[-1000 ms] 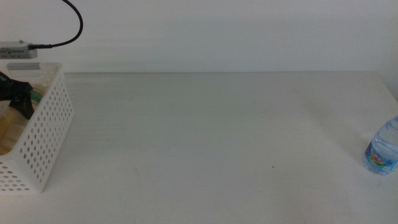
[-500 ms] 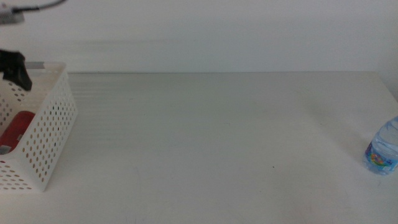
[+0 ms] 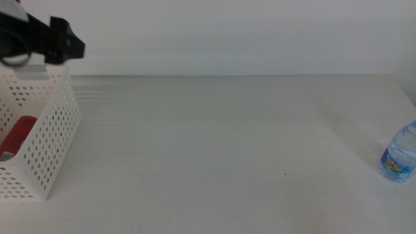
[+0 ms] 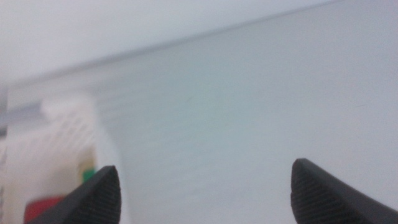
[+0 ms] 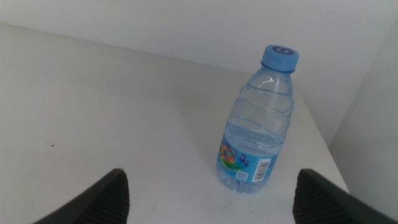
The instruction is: Use arms to grab the bottles and put them into the dustbin to the left of the table.
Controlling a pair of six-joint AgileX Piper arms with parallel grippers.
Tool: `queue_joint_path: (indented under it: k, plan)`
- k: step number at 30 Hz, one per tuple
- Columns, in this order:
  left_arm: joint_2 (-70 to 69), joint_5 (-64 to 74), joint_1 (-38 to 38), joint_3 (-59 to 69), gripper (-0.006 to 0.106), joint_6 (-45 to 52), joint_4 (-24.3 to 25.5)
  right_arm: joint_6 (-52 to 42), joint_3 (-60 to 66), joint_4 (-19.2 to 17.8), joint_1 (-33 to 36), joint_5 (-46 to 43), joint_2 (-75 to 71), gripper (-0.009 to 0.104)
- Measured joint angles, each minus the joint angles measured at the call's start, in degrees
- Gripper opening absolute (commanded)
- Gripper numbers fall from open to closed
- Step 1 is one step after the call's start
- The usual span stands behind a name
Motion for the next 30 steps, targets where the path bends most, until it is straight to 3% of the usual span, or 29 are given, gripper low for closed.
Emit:
queue_joint_path:
  k: [5, 14, 18, 24, 30]
  plan:
    - [-10.81, -7.37, -6.32, 10.96, 0.090, 0.42, -0.72, 0.00, 0.00, 0.00, 0.00, 0.00, 0.00, 0.077]
    - [-25.31, -8.23, -12.35, 22.42, 0.090, -0.36, -2.94, 0.00, 0.00, 0.00, 0.00, 0.00, 0.00, 0.077]
    - [-31.06, -8.54, -16.29, 26.37, 0.090, -4.49, 3.04, 0.00, 0.00, 0.00, 0.00, 0.00, 0.00, 0.077]
    - [-37.25, -12.53, -25.04, 34.91, 0.090, -22.23, 16.33, 0.00, 0.00, 0.00, 0.00, 0.00, 0.00, 0.077]
    - [-41.01, -20.44, -27.36, 43.90, 0.090, -27.04, 16.76, 0.00, 0.00, 0.00, 0.00, 0.00, 0.00, 0.077]
